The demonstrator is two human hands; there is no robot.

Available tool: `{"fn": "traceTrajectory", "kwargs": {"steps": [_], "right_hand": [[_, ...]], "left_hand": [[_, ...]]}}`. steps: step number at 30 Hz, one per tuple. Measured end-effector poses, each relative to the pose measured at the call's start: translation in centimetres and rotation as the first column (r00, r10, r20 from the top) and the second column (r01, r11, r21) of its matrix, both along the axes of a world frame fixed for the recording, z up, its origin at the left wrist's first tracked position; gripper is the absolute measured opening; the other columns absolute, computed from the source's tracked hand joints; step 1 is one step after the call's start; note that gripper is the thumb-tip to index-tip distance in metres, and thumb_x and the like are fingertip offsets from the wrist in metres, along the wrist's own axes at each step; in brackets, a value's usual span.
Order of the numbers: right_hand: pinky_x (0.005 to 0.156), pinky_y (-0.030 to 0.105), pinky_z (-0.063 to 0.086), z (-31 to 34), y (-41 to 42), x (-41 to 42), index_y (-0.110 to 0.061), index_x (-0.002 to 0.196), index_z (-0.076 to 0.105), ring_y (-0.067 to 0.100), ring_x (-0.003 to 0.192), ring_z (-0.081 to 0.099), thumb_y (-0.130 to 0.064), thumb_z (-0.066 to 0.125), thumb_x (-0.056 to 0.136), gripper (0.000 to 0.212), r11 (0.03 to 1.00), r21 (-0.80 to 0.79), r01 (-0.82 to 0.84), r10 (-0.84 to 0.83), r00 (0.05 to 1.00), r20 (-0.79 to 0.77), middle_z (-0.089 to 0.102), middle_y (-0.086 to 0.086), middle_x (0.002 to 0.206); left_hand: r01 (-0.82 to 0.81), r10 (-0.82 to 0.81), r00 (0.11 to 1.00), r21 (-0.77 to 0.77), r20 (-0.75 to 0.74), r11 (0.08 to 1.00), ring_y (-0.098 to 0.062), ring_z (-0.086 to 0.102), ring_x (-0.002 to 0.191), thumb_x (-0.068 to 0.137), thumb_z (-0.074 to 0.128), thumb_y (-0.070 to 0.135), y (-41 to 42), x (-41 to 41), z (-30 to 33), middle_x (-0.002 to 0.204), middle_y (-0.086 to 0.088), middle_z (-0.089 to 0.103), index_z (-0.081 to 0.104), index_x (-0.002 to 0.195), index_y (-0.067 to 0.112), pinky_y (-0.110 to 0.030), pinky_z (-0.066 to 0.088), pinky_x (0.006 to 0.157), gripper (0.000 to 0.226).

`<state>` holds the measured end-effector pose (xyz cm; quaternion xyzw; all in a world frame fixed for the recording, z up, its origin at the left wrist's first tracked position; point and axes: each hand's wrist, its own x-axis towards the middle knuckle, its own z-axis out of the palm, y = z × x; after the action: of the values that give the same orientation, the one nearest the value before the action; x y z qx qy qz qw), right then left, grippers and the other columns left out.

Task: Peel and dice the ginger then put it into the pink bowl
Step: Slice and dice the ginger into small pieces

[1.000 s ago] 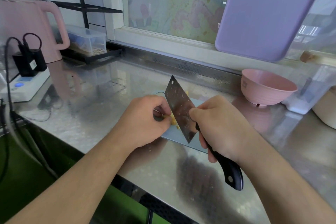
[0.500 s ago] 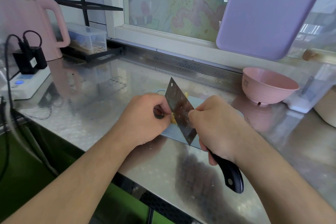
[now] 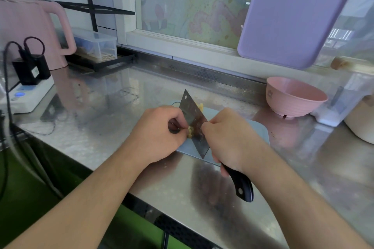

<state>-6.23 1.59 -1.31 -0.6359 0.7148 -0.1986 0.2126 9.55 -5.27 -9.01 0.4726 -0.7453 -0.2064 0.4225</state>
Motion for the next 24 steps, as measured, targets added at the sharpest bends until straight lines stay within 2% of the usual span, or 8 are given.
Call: {"fn": "traceTrajectory", "kwargs": {"steps": [2, 4, 8, 12, 17, 24], "right_hand": [[0.044, 0.031, 0.052, 0.1, 0.1, -0.4, -0.008, 0.064, 0.048, 0.032, 0.041, 0.061, -0.016, 0.046, 0.094, 0.031, 0.999, 0.003, 0.034, -0.034, 0.996, 0.079, 0.060, 0.017, 0.061], [0.039, 0.030, 0.047, 0.3, 0.5, -0.8, -0.006, 0.063, 0.047, 0.033, 0.033, 0.059, -0.016, 0.045, 0.089, 0.028, 0.999, -0.002, 0.050, -0.049, 0.993, 0.112, 0.059, 0.021, 0.059], [0.038, 0.019, 0.042, 0.5, 1.0, -1.1, -0.007, 0.066, 0.049, 0.028, 0.032, 0.057, -0.018, 0.045, 0.089, 0.026, 0.998, -0.030, 0.050, -0.047, 0.994, 0.102, 0.055, 0.015, 0.058], [0.042, 0.027, 0.043, 0.6, 1.1, -1.1, 0.005, 0.082, 0.057, 0.029, 0.031, 0.056, -0.021, 0.045, 0.090, 0.030, 0.999, -0.037, 0.032, -0.028, 0.992, 0.124, 0.055, 0.015, 0.056], [0.043, 0.028, 0.042, 0.7, 1.3, -0.9, 0.003, 0.076, 0.052, 0.029, 0.031, 0.056, -0.022, 0.045, 0.090, 0.029, 0.999, -0.041, 0.033, -0.027, 0.990, 0.141, 0.053, 0.015, 0.057], [0.045, 0.029, 0.049, 0.9, 1.5, -0.7, 0.003, 0.083, 0.060, 0.027, 0.030, 0.055, -0.023, 0.046, 0.091, 0.031, 0.999, -0.013, 0.036, -0.034, 0.989, 0.145, 0.058, 0.013, 0.057]], "left_hand": [[-0.006, 0.006, 1.000, 0.005, 0.001, 1.000, -0.001, 0.071, 0.076, 0.079, 0.080, 0.013, 0.1, -0.1, 0.0, 0.080, 0.015, 0.074, 0.072, 0.076, 0.027, -0.033, 0.061, 0.077, 0.017], [-0.015, 0.015, 1.000, 0.012, -0.008, 1.000, -0.002, 0.071, 0.076, 0.079, 0.079, 0.014, 0.0, -0.1, 0.0, 0.080, 0.015, 0.073, 0.072, 0.077, 0.028, -0.032, 0.062, 0.077, 0.016], [-0.032, 0.032, 0.999, 0.024, -0.013, 0.999, -0.002, 0.071, 0.076, 0.079, 0.080, 0.015, -0.1, 0.0, -0.2, 0.081, 0.015, 0.073, 0.071, 0.078, 0.030, -0.031, 0.062, 0.077, 0.017], [-0.028, 0.028, 1.000, 0.014, 0.001, 1.000, -0.002, 0.070, 0.077, 0.078, 0.081, 0.014, -0.2, 0.0, -0.2, 0.081, 0.014, 0.073, 0.071, 0.078, 0.029, -0.031, 0.061, 0.078, 0.018], [-0.017, 0.017, 1.000, 0.002, -0.003, 1.000, -0.004, 0.070, 0.075, 0.078, 0.081, 0.013, -0.1, 0.0, -0.1, 0.081, 0.013, 0.072, 0.072, 0.076, 0.028, -0.034, 0.061, 0.077, 0.018], [-0.016, 0.016, 1.000, -0.013, 0.004, 1.000, -0.004, 0.069, 0.074, 0.078, 0.080, 0.010, -0.1, 0.0, 0.0, 0.079, 0.012, 0.072, 0.073, 0.074, 0.027, -0.034, 0.061, 0.075, 0.019]]}}
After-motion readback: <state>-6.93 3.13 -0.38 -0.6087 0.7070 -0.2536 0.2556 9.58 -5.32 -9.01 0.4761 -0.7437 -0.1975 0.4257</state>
